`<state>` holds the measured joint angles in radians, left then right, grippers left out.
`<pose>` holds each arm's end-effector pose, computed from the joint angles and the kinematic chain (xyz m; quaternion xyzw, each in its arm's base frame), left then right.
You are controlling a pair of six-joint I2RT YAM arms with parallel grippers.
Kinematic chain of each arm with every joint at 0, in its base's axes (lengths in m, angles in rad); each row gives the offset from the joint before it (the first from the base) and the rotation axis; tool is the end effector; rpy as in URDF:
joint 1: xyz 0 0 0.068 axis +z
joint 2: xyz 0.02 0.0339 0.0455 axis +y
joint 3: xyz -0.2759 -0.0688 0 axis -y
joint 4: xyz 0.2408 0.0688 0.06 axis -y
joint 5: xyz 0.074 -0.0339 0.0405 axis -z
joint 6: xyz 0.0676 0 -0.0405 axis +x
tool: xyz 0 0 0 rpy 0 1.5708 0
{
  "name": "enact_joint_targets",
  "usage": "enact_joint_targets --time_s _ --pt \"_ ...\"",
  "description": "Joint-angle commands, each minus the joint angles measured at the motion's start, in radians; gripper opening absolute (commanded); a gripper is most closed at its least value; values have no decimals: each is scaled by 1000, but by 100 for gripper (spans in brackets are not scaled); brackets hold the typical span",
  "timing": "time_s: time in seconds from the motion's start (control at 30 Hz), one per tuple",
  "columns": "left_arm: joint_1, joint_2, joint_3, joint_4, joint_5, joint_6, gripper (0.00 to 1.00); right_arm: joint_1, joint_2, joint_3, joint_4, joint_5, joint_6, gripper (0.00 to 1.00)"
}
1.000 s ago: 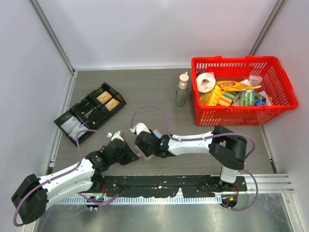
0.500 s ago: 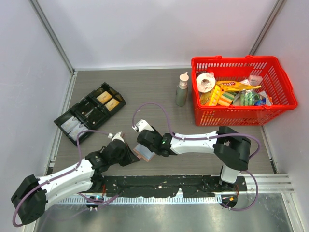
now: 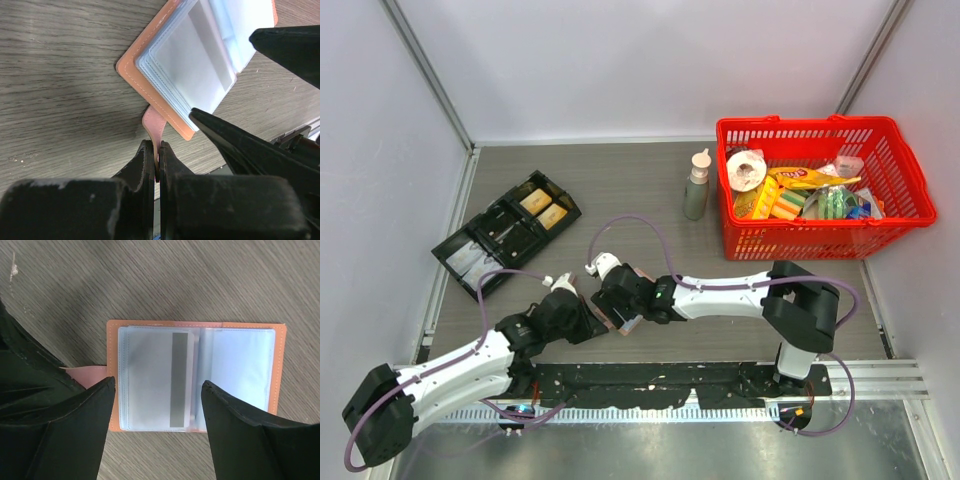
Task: Take the credit cards out of the card holder
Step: Remove the credit card from the card holder.
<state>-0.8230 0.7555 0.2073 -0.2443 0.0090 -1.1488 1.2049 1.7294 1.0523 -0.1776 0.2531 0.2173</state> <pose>0.1052 -0.1143 0.1276 -0.1484 0.9133 -0.3186 0.2060 0.1519 0.3491 0.1766 -0.4014 0.8391 0.1373 0.3405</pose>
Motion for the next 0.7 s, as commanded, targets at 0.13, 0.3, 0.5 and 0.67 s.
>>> enact_joint_targets --time_s 0.13,0.3,0.5,0.67 --pt "-5 -12 21 5 -23 0 0 1 62 12 40 11 2 75" --pt "-5 -18 21 5 -18 0 0 1 71 11 17 69 -4 74" --pt "-5 -21 21 0 -14 1 0 1 67 18 -23 141 -21 66" --pt "-7 -15 24 -3 17 9 0 1 32 21 -43 196 -42 57"
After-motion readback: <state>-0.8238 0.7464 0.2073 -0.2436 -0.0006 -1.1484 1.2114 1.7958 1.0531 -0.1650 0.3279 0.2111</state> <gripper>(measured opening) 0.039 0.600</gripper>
